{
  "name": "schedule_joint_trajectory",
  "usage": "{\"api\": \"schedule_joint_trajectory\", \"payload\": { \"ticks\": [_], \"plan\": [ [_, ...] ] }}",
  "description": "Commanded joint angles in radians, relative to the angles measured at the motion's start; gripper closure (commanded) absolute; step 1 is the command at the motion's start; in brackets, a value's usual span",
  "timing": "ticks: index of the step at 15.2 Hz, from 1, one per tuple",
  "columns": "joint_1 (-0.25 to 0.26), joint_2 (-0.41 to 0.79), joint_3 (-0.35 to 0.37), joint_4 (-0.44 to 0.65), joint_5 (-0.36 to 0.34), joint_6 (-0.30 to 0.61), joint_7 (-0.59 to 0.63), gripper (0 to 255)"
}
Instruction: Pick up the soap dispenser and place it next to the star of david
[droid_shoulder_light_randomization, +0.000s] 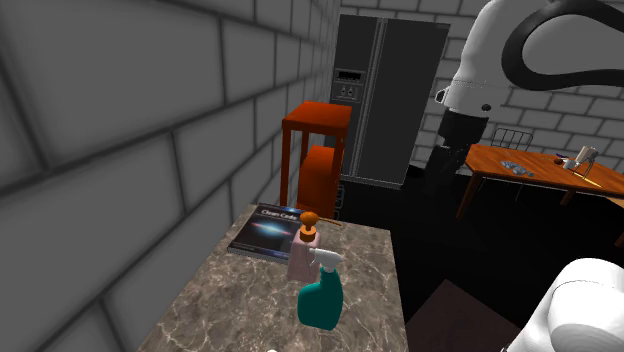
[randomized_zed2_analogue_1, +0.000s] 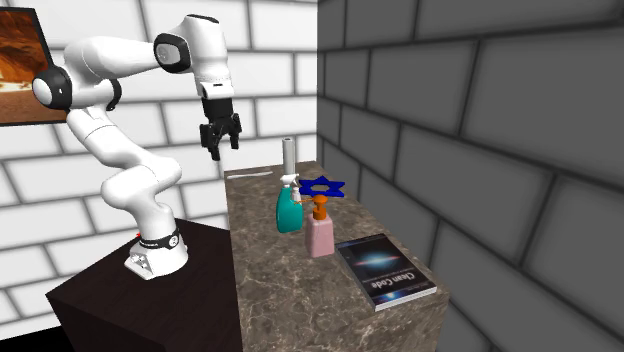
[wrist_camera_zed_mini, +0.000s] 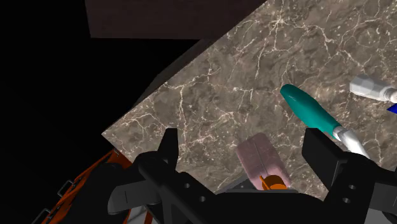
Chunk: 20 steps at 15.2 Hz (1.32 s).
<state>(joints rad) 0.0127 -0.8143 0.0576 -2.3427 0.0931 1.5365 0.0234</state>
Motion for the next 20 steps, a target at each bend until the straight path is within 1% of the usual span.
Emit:
{"api": "schedule_joint_trajectory", "payload": {
  "ticks": [1, 6, 10, 15, 20],
  "plan": [
    [0.0, 0.0, 0.0, 0.0, 0.0, 0.0, 0.0, 0],
    [0.007, 0.117, 0.059, -0.025, 0.037, 0.167, 0.056, 0],
    [0.01, 0.23, 0.105, -0.019, 0.055, 0.296, 0.1, 0],
    [0.01, 0.393, 0.161, 0.022, 0.059, 0.444, 0.159, 0],
    [0.006, 0.571, 0.211, 0.097, 0.034, 0.571, 0.228, 0]
  ]
}}
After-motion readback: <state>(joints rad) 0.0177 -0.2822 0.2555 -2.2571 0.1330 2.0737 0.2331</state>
